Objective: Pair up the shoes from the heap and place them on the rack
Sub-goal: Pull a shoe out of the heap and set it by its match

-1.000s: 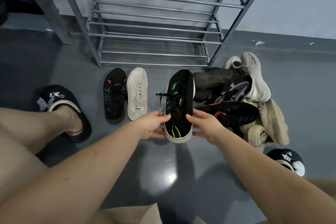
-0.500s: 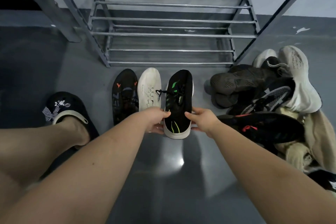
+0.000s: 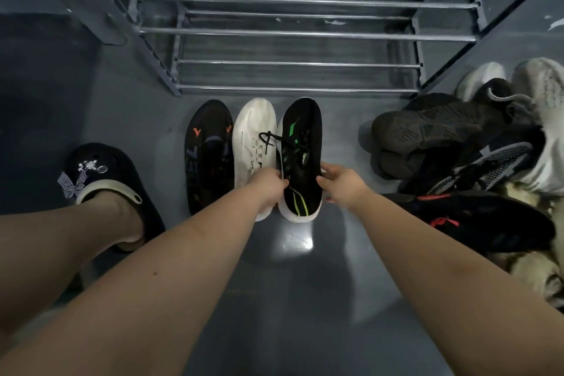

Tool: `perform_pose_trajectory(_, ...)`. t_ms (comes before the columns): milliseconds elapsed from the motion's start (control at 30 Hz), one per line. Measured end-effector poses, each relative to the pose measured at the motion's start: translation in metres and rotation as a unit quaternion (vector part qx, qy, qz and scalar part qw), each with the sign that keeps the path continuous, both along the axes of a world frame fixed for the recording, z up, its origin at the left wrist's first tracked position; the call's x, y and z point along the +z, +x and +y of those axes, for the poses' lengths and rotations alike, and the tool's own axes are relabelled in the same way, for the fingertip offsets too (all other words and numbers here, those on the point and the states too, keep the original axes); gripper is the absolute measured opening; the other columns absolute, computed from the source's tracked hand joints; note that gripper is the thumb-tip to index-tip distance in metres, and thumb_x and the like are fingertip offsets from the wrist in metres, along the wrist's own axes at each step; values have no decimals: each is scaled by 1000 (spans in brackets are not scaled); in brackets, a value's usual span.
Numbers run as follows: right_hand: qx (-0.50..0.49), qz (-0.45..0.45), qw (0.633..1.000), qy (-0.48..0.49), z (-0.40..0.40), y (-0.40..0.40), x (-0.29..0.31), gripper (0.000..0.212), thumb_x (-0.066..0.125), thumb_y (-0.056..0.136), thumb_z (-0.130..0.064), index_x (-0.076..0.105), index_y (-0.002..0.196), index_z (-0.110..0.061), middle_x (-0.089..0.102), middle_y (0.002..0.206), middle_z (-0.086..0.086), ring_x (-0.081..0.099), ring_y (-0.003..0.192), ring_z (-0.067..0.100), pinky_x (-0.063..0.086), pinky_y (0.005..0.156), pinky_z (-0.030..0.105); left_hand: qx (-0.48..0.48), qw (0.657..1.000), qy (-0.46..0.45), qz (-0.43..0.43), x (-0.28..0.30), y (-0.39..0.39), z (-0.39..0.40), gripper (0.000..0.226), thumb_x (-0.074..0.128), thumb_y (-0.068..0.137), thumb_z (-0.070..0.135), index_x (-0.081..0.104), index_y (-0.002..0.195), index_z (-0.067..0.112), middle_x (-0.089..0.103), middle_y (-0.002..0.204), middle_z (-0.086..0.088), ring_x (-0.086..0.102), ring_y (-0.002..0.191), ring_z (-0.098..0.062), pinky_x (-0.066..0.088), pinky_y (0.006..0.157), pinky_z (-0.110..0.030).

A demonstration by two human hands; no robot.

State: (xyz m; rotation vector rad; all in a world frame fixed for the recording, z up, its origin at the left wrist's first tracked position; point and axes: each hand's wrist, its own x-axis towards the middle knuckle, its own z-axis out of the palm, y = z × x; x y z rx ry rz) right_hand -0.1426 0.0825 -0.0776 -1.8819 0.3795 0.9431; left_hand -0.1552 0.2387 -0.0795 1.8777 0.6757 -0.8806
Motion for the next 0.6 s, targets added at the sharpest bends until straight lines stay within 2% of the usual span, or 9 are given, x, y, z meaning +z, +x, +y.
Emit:
perform_pose_trajectory(100, 6, -10, 1000, 1, -4, -8, 9, 55, 50, 97, -12, 31, 148, -16, 49, 142, 8, 49, 128, 21, 40, 102, 30, -114, 990, 71, -38, 4, -7, -2, 36, 48, 95, 20, 53, 129, 8, 55, 131, -12, 54, 117, -30, 43, 102, -35)
perform_pose_trajectory(200, 92, -65, 991, -76, -14, -18, 21, 62, 53, 96, -26, 23, 150, -25, 39, 149, 5, 45, 131, 23, 41, 104, 32, -221, 962, 143, -71, 11, -22, -8, 51, 48, 95, 25, 35, 142, 13, 38, 143, -13, 43, 128, -31, 37, 107, -39)
perform_pose_trajectory(300, 205, -126, 948, -209, -37, -32, 35, 70, 51, 95, -38, 13, 152, -27, 23, 157, 5, 33, 139, 27, 34, 109, 36, -335, 911, 206, -124, 25, -41, -19, 69, 46, 96, 31, 8, 151, 12, 11, 158, -10, 14, 145, -27, 18, 118, -38)
perform_pose_trajectory(367, 263, -151, 910, -284, -57, -47, 45, 74, 51, 94, -42, 8, 153, -26, 10, 160, 5, 18, 145, 28, 26, 115, 40, -403, 868, 243, -160, 37, -51, -31, 73, 43, 96, 34, 1, 151, 12, 0, 160, -7, 3, 147, -26, 10, 119, -37)
perform_pose_trajectory(467, 301, -166, 870, -354, -91, -73, 62, 77, 50, 94, -44, 5, 153, -26, 0, 161, 4, 8, 147, 27, 21, 116, 41, -473, 814, 275, -196, 55, -61, -55, 73, 40, 97, 37, -2, 151, 13, -5, 160, -6, -2, 148, -24, 5, 119, -36)
perform_pose_trajectory(600, 284, -170, 851, -407, -140, -106, 81, 79, 50, 93, -47, 4, 153, -24, 1, 161, 6, 6, 148, 26, 20, 116, 41, -531, 767, 283, -221, 76, -70, -96, 75, 37, 97, 41, -6, 151, 12, -10, 160, -7, -7, 147, -25, 0, 119, -36)
